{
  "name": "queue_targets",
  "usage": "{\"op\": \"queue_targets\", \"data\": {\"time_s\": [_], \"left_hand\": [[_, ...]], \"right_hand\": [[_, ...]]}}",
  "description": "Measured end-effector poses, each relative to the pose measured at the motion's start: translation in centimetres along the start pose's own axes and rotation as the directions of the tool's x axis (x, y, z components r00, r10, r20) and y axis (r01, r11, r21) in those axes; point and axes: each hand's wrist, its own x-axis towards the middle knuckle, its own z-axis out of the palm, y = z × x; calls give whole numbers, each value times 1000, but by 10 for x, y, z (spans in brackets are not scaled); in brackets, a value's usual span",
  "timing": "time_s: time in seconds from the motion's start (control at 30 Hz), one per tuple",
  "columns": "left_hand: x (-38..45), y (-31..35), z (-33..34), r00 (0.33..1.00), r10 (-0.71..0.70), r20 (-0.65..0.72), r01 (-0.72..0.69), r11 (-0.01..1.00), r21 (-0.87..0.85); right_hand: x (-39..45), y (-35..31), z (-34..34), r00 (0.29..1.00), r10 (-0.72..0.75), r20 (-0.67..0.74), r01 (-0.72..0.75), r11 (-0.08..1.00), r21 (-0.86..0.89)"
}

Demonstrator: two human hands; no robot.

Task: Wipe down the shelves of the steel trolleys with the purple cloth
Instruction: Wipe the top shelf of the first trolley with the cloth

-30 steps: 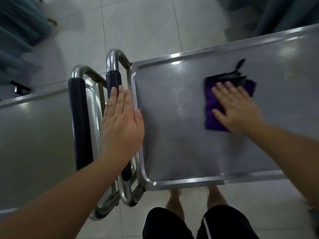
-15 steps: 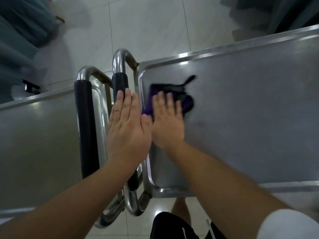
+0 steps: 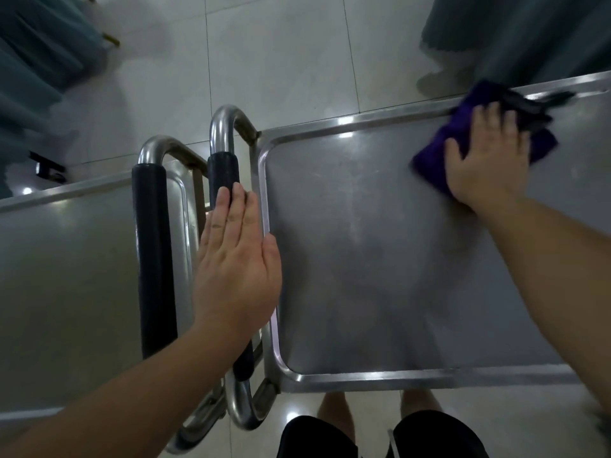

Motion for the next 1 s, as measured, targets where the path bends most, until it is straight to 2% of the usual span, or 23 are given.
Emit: {"op": "queue_targets", "data": {"time_s": [0.07, 0.1, 0.17, 0.3, 0.37, 0.4, 0.47, 0.53, 0.57, 0.6, 0.63, 0.73, 0.83, 0.9, 0.93, 1.0], "left_hand": [[0, -1, 1, 1000, 3, -7, -3, 1000, 15], [0, -1, 2, 1000, 7, -8, -7, 1000, 20], [0, -2, 1, 1000, 11, -13, -10, 1000, 28], [-1, 1, 0, 1000, 17, -12, -17, 1000, 19], [0, 2, 0, 1000, 15, -14, -15, 1000, 21], [0, 2, 1, 1000, 16, -18, -15, 999, 28], [1, 2, 1, 999, 19, -27, -18, 999, 45], [1, 1, 1, 999, 25, -20, -24, 998, 56], [0, 1, 1, 1000, 27, -14, -26, 998, 60], [1, 0, 1, 999, 30, -11, -30, 998, 61], [1, 0, 1, 999, 32, -11, -32, 998, 59], [0, 0, 1, 999, 36, -19, -35, 997, 62], [0, 0, 2, 999, 38, -29, -36, 997, 65], [-1, 0, 3, 999, 38, -33, -36, 998, 57], [-1, -1, 3, 999, 37, -37, -35, 998, 53], [-1, -1, 3, 999, 33, -40, -30, 998, 55]], "right_hand": [[9, -27, 1, 964, 264, 9, -264, 962, 63], [6, -48, 2, 944, 330, 14, -329, 939, 97], [-9, -95, 7, 946, 325, 2, -323, 936, 138], [-74, -196, 25, 999, 32, 31, -35, 992, 118], [-105, -237, 36, 972, -219, 85, 207, 970, 127], [-116, -250, 40, 919, -376, 117, 361, 923, 131], [-121, -255, 45, 753, -632, 182, 626, 774, 100], [-108, -240, 43, 609, -763, 216, 771, 633, 63], [-98, -228, 41, 579, -787, 213, 798, 601, 48], [-85, -215, 37, 589, -782, 203, 794, 607, 34], [-71, -200, 32, 628, -755, 187, 766, 643, 22], [-19, -139, 14, 805, -584, 104, 588, 809, -16], [26, -69, -6, 970, -243, -3, 243, 970, 13], [39, -42, -14, 1000, 17, -13, -16, 999, 45], [42, -39, -14, 995, 98, -1, -97, 994, 52], [42, -52, -13, 986, 168, 16, -169, 983, 74]]}}
